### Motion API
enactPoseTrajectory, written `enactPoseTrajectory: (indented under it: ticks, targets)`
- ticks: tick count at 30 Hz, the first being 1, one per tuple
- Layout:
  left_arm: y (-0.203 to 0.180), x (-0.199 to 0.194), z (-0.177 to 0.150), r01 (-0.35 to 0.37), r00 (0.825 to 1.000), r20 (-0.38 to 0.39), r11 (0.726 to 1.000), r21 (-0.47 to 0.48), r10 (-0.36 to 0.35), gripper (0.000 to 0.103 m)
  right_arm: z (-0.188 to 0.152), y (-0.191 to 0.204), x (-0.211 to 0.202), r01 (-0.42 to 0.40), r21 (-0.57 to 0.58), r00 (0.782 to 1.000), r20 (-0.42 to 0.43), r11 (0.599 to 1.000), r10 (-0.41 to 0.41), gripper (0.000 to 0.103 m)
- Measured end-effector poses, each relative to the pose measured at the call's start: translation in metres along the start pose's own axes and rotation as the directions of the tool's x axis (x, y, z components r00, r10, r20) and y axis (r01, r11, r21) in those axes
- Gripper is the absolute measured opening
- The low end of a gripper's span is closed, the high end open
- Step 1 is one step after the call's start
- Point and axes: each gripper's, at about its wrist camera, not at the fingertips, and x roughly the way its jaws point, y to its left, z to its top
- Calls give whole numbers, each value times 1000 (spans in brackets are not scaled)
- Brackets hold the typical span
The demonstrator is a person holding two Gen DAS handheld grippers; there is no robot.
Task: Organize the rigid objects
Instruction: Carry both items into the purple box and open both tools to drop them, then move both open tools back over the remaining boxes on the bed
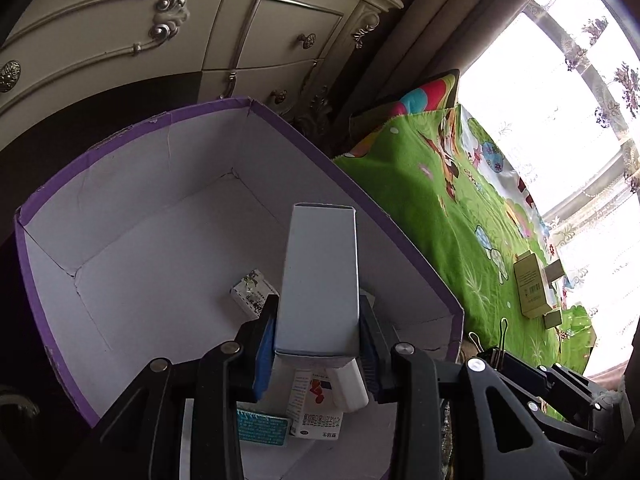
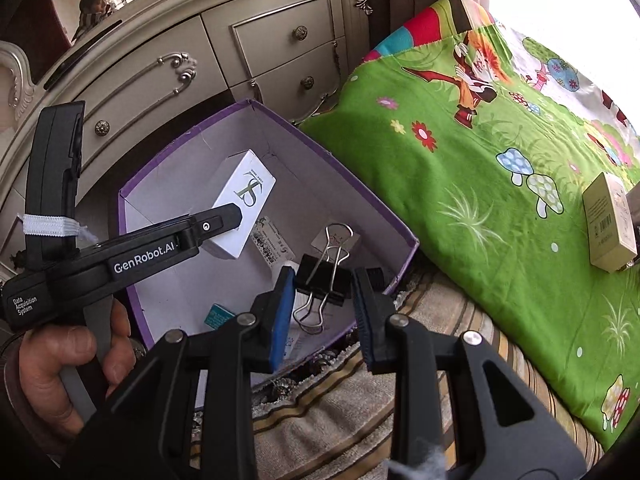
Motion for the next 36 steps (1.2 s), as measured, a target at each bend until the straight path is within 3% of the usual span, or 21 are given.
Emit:
enactPoseTrajectory:
  ticks: [4,6,8,11,17,21,25,29,32,36]
  targets:
    - [1,2,0,-12,1000,-6,1000,-8,12,39,0,3,8,7,-15,999,-35,1000,-7,37]
    - [-2,2,1,-26,1000,-7,1000,4,26,41,0,1,9,10,-4,999,-39,1000,-10,48]
    - [-7,1,2,-44,999,-4,999,24,44,45,-1,-3,6,8,14,1000,-30,1000,-7,65]
    - [-17,-2,2,-81,997,9,995,60,80,54,-1,-6,2,8,28,1000,-14,1000,-8,76]
    - [-41,-10,5,-237,971,70,961,140,229,64,-3,-10,-6,61,28,998,6,998,-61,82]
    - [-54,-15,7,-290,954,124,942,167,272,69,-3,-15,-20,159,28,985,56,987,-161,88]
    - [-73,-25,5,-280,950,203,935,218,237,73,-3,-31,-33,239,69,965,96,969,-245,93]
    - [-97,-36,4,-204,959,254,931,302,127,79,-3,-52,-44,298,92,944,116,950,-308,94]
    - [-113,-39,3,-157,962,264,927,340,67,84,-6,-70,-50,310,97,940,120,946,-320,94]
    - [-135,-32,0,-128,975,219,912,391,43,84,-16,-107,-62,308,179,933,137,934,-334,94]
